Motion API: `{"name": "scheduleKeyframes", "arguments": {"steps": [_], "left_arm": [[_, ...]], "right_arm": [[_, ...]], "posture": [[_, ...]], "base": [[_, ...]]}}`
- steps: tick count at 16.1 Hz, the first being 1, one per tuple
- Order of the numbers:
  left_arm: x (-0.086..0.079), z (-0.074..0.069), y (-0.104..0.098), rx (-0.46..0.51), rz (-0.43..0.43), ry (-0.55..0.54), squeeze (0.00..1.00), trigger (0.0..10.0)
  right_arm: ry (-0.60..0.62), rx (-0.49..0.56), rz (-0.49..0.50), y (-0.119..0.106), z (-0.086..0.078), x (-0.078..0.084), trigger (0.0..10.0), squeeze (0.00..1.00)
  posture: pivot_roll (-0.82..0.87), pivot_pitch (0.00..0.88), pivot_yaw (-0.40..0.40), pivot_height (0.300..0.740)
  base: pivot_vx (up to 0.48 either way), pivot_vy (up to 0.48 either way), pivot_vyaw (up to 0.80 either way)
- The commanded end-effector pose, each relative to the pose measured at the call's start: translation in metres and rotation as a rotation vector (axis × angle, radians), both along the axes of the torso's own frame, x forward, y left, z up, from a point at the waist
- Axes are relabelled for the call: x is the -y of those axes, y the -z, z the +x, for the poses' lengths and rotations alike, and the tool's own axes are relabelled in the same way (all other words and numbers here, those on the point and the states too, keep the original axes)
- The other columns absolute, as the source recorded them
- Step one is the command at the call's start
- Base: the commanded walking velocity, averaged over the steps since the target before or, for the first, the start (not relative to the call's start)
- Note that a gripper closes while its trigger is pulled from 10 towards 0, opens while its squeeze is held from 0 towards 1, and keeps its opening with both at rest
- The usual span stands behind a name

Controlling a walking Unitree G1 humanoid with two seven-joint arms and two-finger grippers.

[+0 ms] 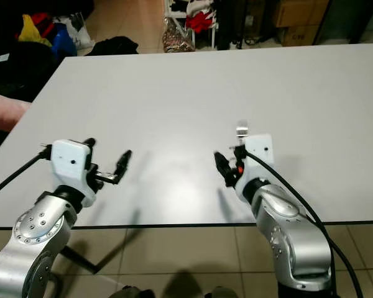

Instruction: Setting the table

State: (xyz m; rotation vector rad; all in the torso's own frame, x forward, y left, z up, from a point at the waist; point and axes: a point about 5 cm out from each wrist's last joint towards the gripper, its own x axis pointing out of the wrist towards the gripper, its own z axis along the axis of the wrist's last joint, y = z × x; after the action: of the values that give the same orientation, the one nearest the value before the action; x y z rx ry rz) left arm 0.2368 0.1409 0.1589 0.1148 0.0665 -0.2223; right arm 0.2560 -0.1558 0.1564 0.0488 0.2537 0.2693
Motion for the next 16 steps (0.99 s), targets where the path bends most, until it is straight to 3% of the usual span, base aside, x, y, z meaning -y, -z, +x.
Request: {"name": "scheduleKeyframes", "arguments": {"steps": [1,3,6,12,16], "left_arm": [[-0.004,-0.002,-0.004,0.014,0.002,-0.056,0.0,10.0],[-0.009,-0.003,-0.004,0.02,0.018,-0.09,0.0,10.0],[-0.01,-0.003,-0.003,0.012,0.029,-0.099,0.0,10.0],[-0.011,-0.005,-0.003,0.006,0.025,-0.124,0.0,10.0],[-0.014,-0.008,-0.003,0.014,0.032,-0.173,0.0,10.0]], "right_arm": [[0.018,0.039,-0.019,-0.003,-0.002,0.002,10.0,0.0],[0.029,0.074,-0.094,0.002,0.0,0.005,10.0,0.0],[0.032,0.033,-0.05,0.007,0.001,0.011,10.0,0.0],[-0.032,0.032,-0.085,0.015,0.0,0.008,10.0,0.0],[-0.162,0.0,-0.079,0.018,-0.005,0.002,10.0,0.0]], "posture": [[-0.12,0.052,0.102,0.74],[-0.12,0.052,0.101,0.74],[-0.11,0.054,0.098,0.74],[-0.11,0.06,0.098,0.74],[-0.11,0.067,0.089,0.74]], "base": [[0.0,-0.442,0.0],[0.0,-0.446,0.0],[0.0,-0.446,0.0],[0.0,-0.444,0.0],[0.0,-0.104,0.8]]}}
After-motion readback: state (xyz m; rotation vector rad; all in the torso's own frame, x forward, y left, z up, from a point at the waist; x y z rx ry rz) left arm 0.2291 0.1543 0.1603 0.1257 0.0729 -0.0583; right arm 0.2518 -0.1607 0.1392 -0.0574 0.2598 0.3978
